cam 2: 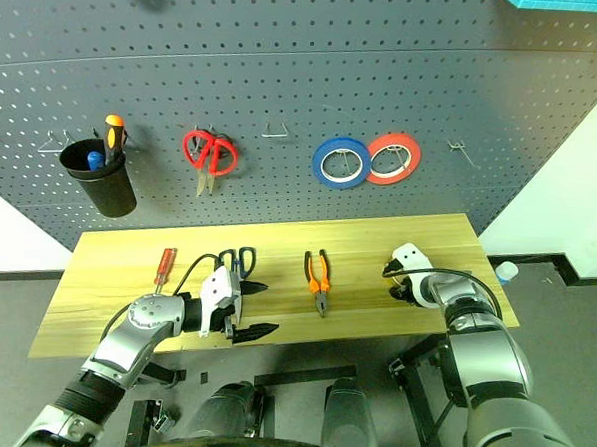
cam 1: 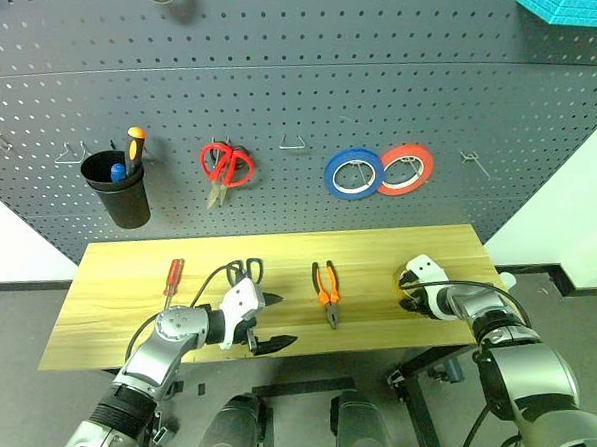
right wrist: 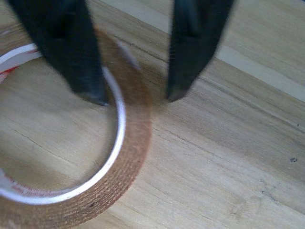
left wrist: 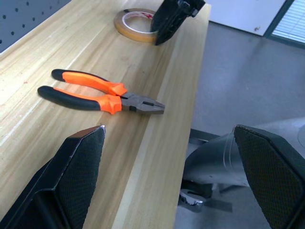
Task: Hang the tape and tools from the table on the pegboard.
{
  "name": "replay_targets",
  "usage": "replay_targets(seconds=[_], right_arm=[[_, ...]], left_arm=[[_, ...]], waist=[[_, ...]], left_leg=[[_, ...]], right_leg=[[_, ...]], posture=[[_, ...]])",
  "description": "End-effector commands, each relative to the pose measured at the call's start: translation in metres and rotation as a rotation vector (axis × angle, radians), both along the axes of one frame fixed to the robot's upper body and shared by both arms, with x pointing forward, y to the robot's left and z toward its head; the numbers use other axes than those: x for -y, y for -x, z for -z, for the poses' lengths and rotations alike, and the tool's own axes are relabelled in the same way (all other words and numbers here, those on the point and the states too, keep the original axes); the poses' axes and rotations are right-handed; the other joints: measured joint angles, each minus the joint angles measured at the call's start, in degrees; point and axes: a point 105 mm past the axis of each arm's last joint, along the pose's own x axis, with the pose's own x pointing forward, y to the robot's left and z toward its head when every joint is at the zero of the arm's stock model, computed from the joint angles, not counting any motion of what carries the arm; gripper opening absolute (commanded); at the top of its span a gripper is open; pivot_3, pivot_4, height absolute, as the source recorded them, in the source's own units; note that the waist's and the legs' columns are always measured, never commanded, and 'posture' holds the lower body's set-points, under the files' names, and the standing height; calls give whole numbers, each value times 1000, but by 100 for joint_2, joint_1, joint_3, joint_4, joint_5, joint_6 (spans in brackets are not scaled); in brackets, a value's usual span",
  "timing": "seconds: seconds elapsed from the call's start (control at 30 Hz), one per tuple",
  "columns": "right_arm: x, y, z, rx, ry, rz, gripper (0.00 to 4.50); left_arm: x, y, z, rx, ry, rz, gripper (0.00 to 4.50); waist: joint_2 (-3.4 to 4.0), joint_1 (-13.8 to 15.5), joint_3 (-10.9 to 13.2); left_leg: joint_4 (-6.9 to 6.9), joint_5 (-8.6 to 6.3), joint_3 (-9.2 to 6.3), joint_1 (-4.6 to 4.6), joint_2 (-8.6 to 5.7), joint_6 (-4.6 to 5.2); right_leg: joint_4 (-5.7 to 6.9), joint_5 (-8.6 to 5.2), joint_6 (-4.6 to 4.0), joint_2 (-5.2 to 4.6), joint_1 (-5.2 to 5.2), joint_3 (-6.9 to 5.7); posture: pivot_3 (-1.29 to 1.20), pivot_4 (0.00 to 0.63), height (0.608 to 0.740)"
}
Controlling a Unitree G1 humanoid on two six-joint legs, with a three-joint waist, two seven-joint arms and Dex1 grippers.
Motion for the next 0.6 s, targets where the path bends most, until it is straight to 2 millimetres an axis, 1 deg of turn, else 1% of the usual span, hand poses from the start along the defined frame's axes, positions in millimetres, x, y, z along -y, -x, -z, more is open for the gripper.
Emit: replay_targets(seconds=[0.03, 0.07, 0.2, 0.33, 0.37, 0.4, 0.47, 0.53, 0.57, 0.6], right_arm=[[-5, -2, 0, 1, -18, 8, 597], [-5, -3, -1, 9, -21, 10, 480], [1, -14, -12, 103, -18, 43, 480], [8, -22, -24, 235, 72, -25, 480], [12, -24, -31, 309, 119, -52, 480], [15, -25, -44, 418, 171, -84, 480], [17, -15, -70, 605, 255, -128, 480], [15, -1, -87, 711, 319, -156, 480], [14, 4, -92, 743, 343, -165, 480], [17, 13, -104, 814, 406, -181, 480]], left_arm=[[-2, -7, -11, 40, 27, -21, 4500], [-2, -8, -11, 42, 29, -24, 4500], [-4, -12, -14, 62, 50, -53, 4500], [-5, -15, -20, 87, 83, -89, 4500], [-6, -18, -22, 109, 95, -109, 4500], [-6, -22, -27, 135, 113, -134, 4500], [-5, -28, -34, 183, 138, -161, 4500], [-2, -31, -37, 203, 155, -161, 4500], [-1, -32, -38, 208, 162, -158, 4500], [4, -35, -42, 231, 183, -147, 4500]], waist=[[0, 1, 0], [0, 1, 0], [0, -9, 0], [2, -3, 1], [6, -5, -1], [7, 18, -3], [15, 124, -8], [22, 149, -12], [27, 142, -15], [32, 139, -18]], left_leg=[[0, 0, 0, 0, 0, 0], [2, 0, 0, 0, 0, 0], [2, 0, 1, -1, 0, 0], [1, 0, 3, -3, 0, 0], [2, 0, 3, -6, -1, 0], [1, 0, 6, -7, -2, -1], [0, 0, 1, -21, -3, -1], [-4, 0, 3, -49, -3, -2], [-3, 0, 4, -61, -3, -2], [3, 0, 7, -74, -4, -3]], right_leg=[[0, 0, 0, 0, 0, 0], [0, 0, 0, 0, 0, 0], [0, 2, 3, 0, -1, 0], [-3, 9, 15, 0, -2, 0], [-3, 9, 16, -2, -4, 1], [-4, 10, 17, -2, -5, 2], [-8, 10, 18, -4, -18, 0], [-7, 11, 16, -4, -47, 1], [-6, 16, 9, -4, -57, 0], [-6, 17, 8, -4, -66, 1]], posture=[[-33, 118, 740], [-38, 114, 740], [-44, 102, 740], [-56, 84, 740], [-66, 78, 740], [-73, 74, 740], [-89, 67, 740], [-104, 61, 740], [-116, 57, 740], [-139, 52, 740]])
